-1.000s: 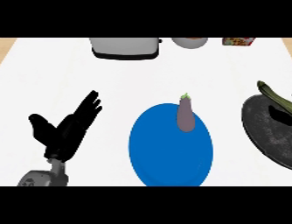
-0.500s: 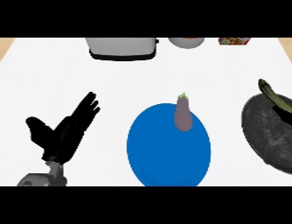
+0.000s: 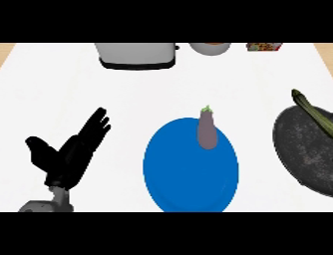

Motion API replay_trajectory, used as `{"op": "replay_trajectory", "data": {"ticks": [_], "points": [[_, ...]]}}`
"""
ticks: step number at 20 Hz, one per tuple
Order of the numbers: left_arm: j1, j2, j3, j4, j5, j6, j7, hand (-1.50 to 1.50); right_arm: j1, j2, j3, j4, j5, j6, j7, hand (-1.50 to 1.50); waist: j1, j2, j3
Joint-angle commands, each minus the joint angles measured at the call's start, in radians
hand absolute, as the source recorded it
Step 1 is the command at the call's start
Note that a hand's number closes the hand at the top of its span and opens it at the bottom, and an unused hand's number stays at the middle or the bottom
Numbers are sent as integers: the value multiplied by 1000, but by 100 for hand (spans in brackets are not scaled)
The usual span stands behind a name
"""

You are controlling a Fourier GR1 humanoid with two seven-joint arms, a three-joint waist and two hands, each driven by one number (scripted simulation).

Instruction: Pick the squash from the plate and place it in the pan

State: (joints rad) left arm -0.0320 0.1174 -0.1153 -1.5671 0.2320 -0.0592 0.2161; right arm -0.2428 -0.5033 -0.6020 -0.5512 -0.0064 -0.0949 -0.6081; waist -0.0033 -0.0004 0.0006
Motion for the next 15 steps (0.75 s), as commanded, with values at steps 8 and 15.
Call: {"op": "replay_trajectory", "data": {"ticks": [8,15], "points": [[38,-30,-9,-27,-39,-1,1,0,291,0,21,-249,-100,214,-34,-150,0,-1,-1],[40,-40,6,-72,-47,-9,23,0,355,11,33,-313,-107,250,-34,-150,3,0,-1]]}}
